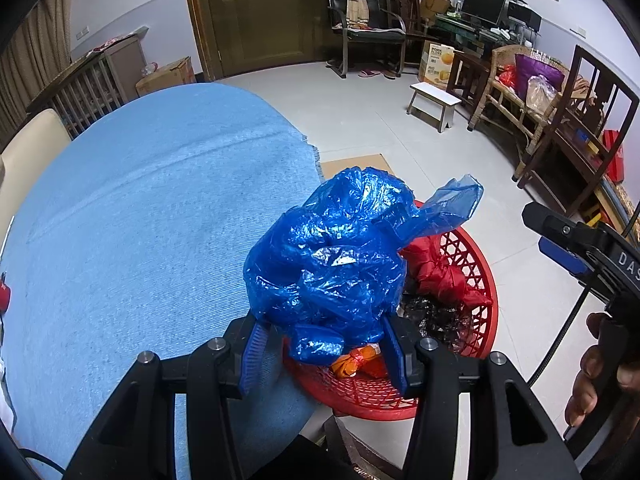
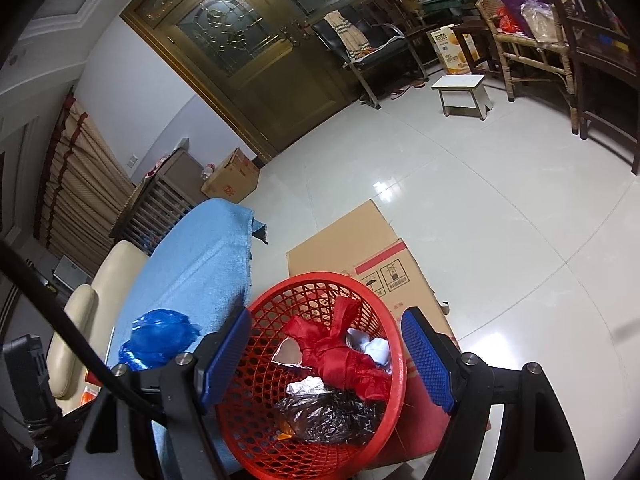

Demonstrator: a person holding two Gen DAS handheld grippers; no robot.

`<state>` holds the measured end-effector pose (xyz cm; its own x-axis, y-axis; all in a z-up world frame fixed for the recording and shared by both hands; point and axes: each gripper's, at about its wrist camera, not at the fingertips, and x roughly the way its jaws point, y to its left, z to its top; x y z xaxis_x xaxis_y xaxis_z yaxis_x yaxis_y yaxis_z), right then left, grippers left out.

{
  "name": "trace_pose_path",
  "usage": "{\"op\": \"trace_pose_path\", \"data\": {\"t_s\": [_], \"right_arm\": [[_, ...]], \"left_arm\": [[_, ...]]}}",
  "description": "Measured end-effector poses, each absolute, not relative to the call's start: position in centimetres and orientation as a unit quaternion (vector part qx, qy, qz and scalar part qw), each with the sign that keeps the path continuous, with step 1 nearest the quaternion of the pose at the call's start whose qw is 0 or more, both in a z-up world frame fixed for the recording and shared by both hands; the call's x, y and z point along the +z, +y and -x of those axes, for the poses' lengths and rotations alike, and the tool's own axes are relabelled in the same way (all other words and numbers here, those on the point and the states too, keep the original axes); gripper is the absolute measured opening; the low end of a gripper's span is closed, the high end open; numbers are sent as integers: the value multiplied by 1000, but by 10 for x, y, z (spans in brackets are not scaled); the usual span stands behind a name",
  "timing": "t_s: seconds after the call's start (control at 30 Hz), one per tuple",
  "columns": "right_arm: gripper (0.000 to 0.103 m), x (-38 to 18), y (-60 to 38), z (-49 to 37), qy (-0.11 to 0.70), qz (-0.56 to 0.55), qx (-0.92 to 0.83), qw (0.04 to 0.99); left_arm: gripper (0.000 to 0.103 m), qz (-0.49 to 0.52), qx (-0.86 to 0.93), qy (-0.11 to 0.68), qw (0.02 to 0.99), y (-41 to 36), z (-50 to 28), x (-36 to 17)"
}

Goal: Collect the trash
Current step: 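Open right gripper over basket while left lowers blue bag into it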

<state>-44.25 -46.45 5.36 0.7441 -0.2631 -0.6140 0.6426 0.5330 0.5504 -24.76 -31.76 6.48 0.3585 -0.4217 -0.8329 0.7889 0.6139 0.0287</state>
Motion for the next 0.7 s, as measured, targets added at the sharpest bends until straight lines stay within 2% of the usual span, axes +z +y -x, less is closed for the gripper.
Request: {"op": "trace_pose_path", "data": {"t_s": [0.7], "right_arm": [[80,59,-470,452,221,-410,-274,842]], "left_arm": [[52,-237,-385,426,784,-338,250,51]]}}
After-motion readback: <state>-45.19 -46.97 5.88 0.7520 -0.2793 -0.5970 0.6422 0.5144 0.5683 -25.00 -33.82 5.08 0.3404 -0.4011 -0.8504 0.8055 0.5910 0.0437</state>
